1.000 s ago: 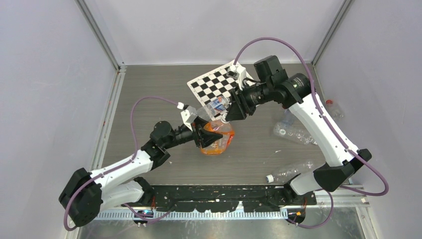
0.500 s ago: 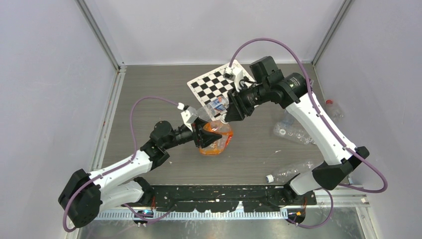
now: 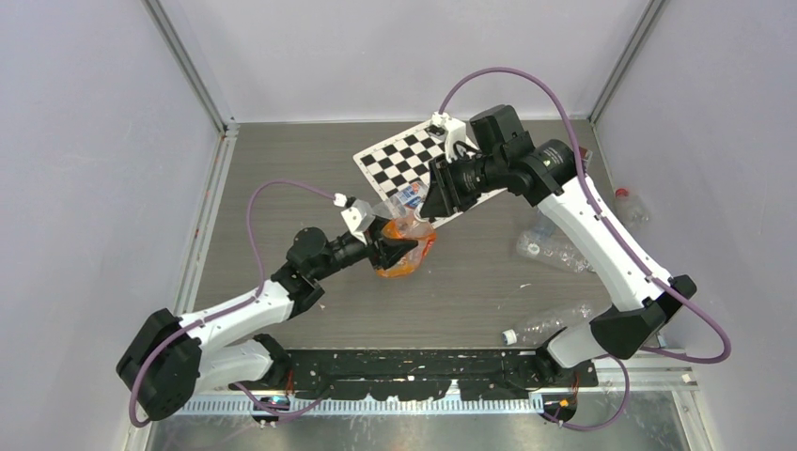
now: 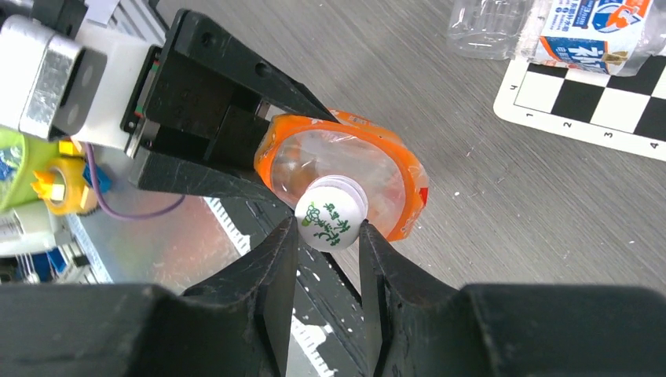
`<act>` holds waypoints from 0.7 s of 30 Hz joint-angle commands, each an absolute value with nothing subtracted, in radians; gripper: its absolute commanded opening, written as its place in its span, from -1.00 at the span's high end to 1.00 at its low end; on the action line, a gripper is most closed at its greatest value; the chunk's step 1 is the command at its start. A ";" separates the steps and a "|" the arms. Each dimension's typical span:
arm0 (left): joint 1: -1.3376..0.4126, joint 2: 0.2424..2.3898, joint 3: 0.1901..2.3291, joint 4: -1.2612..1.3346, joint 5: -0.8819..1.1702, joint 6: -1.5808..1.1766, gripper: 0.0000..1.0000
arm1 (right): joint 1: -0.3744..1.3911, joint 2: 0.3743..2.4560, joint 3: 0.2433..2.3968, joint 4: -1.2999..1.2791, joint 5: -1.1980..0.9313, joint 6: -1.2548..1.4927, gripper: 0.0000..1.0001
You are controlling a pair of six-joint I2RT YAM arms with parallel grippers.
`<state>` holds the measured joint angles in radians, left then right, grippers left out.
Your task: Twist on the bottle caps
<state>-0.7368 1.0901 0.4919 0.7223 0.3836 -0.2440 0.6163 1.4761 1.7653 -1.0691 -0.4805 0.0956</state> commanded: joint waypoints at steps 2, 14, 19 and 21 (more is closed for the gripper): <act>-0.733 1.096 0.528 1.067 0.301 -0.189 1.00 | 0.644 1.461 1.698 -1.039 -0.436 0.253 0.95; -0.740 1.136 0.532 1.149 0.226 -0.137 1.00 | 0.676 1.448 1.644 -0.965 -0.299 0.445 0.96; -0.749 1.149 0.531 1.162 0.215 -0.110 1.00 | 0.680 1.440 1.615 -0.922 -0.250 0.554 0.96; -0.754 1.152 0.529 1.161 0.212 -0.097 1.00 | 0.681 1.439 1.611 -0.911 -0.234 0.589 0.96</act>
